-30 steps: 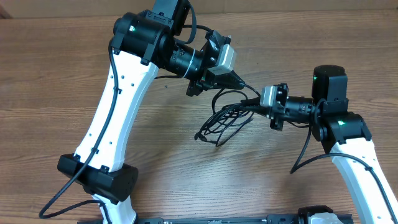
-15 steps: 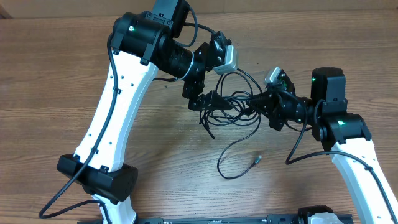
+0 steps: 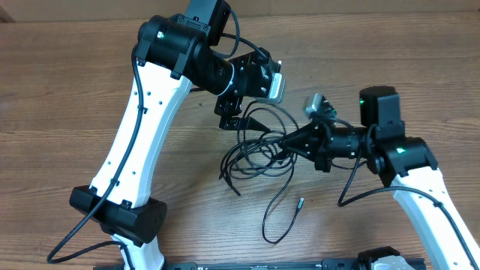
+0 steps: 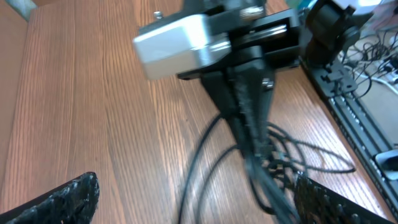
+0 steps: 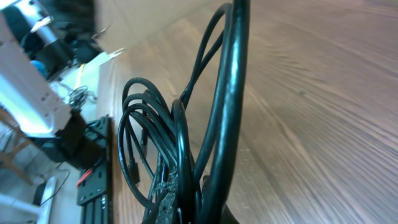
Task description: Untangle cables
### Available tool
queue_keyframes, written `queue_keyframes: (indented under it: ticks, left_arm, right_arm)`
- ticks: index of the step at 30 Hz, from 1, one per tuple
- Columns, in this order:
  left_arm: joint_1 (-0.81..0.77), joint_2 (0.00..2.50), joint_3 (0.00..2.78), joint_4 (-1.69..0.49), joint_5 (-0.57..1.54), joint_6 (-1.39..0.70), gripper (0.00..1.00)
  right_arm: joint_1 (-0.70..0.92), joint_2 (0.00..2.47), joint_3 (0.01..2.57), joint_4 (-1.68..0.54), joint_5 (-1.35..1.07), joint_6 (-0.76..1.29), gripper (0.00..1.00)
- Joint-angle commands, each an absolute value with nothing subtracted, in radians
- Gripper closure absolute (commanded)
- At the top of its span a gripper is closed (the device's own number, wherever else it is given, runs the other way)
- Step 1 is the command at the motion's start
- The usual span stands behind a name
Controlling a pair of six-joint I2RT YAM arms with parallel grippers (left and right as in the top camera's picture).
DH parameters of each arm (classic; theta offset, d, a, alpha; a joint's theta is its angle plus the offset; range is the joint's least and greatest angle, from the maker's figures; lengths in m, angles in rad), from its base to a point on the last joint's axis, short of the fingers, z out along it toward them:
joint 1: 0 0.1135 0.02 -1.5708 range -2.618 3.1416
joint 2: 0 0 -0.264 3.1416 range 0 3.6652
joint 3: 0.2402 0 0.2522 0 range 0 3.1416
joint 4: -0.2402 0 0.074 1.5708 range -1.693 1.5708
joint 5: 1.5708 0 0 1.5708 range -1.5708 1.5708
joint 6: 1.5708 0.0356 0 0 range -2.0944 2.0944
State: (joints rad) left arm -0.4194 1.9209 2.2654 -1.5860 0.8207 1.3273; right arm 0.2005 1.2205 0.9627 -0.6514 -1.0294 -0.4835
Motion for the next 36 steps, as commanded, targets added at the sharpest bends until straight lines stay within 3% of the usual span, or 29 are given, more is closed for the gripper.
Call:
queue_keyframes:
  ticks: [1, 7, 9, 21, 24, 26, 36]
  left_arm:
    - [-0.427, 1.896, 2.275, -1.599, 0.789, 1.362, 0.00]
    - [-0.427, 1.896, 2.269, -1.690, 0.781, 1.338, 0.01]
    - [-0.427, 1.896, 2.252, -1.690, 0.775, 1.293, 0.07]
    - [-0.506, 1.896, 2.157, -1.690, 0.738, 1.276, 0.14]
    - [-0.518, 1.896, 2.157, -1.690, 0.710, 1.276, 0.31]
    - [-0.517, 1.896, 2.157, -1.690, 0.704, 1.276, 0.65]
    - [-0.517, 1.896, 2.157, -1.690, 0.703, 1.275, 0.77]
  right_arm:
    - [0.261, 1.218, 0.970, -0.635, -1.051, -0.479, 0.96]
    - [0.298, 1.218, 0.970, -0.574, -1.011, -0.479, 0.96]
    - [0.297, 1.218, 0.970, -0.538, -1.011, -0.478, 0.96]
    - [0.297, 1.218, 0.970, -0.450, -0.928, -0.467, 0.96]
    - [0.297, 1.218, 0.970, -0.451, -0.928, -0.467, 0.96]
    - [0.297, 1.218, 0.970, -0.451, -0.928, -0.467, 0.96]
    - [0.297, 1.218, 0.970, -0.464, -0.927, -0.467, 0.96]
